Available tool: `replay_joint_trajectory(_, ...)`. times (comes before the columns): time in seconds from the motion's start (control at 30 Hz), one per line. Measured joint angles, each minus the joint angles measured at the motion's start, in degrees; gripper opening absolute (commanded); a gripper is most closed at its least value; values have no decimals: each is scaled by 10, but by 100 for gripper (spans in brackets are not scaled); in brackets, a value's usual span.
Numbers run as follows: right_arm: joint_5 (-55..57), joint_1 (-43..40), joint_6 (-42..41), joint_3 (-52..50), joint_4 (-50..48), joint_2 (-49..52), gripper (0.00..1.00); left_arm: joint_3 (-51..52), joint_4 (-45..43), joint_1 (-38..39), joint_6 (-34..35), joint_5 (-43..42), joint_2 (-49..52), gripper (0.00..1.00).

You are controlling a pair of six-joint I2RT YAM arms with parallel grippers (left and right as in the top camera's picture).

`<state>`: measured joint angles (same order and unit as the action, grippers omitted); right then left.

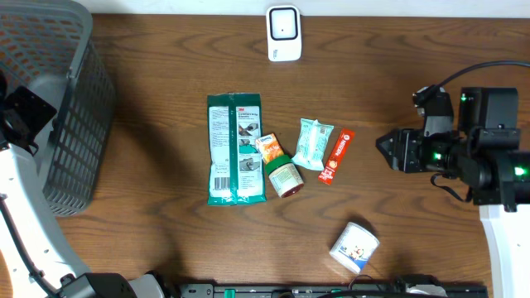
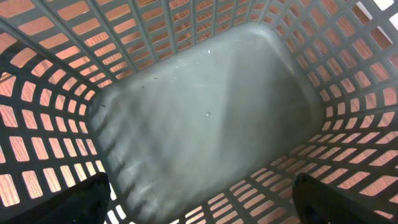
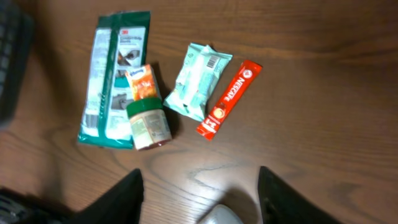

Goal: Scan the item barcode
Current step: 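Move the right gripper to the red Nescafe stick and grasp it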

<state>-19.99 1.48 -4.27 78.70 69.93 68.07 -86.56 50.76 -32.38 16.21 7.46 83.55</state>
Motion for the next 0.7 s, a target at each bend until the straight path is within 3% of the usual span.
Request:
replay_joint_trajectory(0.27,5,34,0,-41,-5,33,62,0,0,0,0,0,0,93)
replay_joint_trajectory(0.7,31,112,-65,-143,-105,71,64,0,0,0,0,0,0,93)
